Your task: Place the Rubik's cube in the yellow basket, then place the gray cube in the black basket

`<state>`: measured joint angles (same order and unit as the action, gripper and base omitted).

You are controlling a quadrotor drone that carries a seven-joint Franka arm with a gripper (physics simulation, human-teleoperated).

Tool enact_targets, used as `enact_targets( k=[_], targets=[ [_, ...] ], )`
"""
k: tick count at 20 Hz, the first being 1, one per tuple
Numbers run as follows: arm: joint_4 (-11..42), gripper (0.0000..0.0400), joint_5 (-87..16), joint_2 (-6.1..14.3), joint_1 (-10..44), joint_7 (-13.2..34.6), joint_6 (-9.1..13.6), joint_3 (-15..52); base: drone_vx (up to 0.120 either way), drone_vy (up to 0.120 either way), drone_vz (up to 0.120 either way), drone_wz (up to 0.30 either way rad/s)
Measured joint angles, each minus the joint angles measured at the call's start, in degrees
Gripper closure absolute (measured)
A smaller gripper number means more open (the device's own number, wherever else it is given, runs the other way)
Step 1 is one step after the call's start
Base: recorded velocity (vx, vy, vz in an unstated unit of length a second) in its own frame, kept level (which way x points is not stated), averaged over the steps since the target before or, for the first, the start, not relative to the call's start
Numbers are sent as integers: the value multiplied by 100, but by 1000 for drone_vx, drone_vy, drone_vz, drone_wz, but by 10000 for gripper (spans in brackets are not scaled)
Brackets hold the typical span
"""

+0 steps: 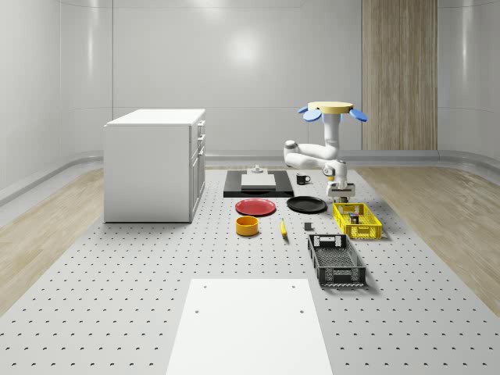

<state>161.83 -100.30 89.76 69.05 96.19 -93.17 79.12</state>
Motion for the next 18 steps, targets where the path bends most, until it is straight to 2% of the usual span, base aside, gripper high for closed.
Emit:
enact_targets(
  k=[14,18],
  targets=[
    [-1,0,17,36,7,5,-33,7,0,-120,0,0],
    [-1,0,21,45,9,6,-40,7,120,-120,0,0]
  ],
)
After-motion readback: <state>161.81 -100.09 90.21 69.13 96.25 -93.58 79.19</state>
